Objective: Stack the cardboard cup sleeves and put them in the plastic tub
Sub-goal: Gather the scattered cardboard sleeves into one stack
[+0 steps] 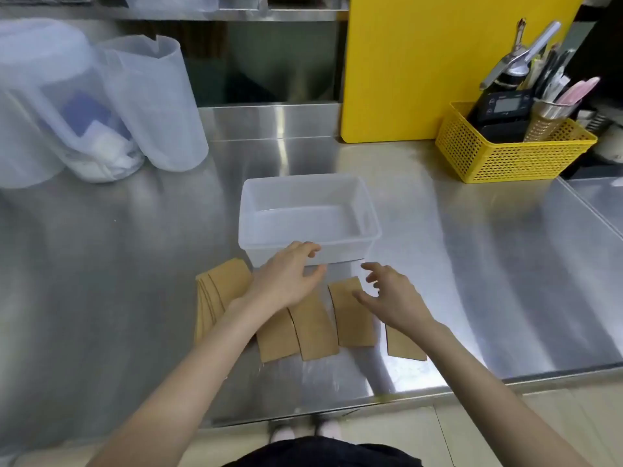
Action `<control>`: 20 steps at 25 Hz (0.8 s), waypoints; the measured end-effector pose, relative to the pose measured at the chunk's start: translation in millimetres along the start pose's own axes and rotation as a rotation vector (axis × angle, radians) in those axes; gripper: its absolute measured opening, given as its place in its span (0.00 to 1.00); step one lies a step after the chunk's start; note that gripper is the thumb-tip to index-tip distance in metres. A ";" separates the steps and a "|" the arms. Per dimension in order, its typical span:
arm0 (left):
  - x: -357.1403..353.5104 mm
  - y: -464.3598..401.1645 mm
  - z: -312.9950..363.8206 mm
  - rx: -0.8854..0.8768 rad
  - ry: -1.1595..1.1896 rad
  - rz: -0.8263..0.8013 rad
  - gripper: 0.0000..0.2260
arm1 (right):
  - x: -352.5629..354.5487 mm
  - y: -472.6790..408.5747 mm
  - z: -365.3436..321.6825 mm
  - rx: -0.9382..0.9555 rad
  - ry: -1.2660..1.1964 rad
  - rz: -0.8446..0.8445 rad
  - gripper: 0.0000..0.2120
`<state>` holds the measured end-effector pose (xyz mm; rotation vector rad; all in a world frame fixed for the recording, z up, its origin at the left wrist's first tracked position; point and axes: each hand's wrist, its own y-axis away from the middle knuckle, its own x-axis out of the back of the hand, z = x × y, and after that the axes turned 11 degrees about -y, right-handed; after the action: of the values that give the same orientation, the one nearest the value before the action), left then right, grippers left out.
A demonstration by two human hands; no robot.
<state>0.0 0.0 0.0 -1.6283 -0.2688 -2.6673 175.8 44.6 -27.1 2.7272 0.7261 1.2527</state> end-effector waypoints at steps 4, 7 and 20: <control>-17.5 -7.1 1.3 -0.013 -0.037 -0.083 0.19 | -9.3 -6.9 8.9 -0.094 0.049 -0.040 0.26; -34.0 -15.3 0.9 -0.010 -0.053 -0.137 0.19 | -17.5 -12.7 16.2 -0.156 0.061 -0.080 0.26; -76.7 -38.1 -1.7 -0.041 -0.296 -0.253 0.29 | -39.5 -20.5 12.8 -0.220 0.113 -0.098 0.27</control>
<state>30.3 30.8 -74.0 -2.1353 -0.4527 -2.6033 154.9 47.3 -68.3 2.4340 0.6774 1.3841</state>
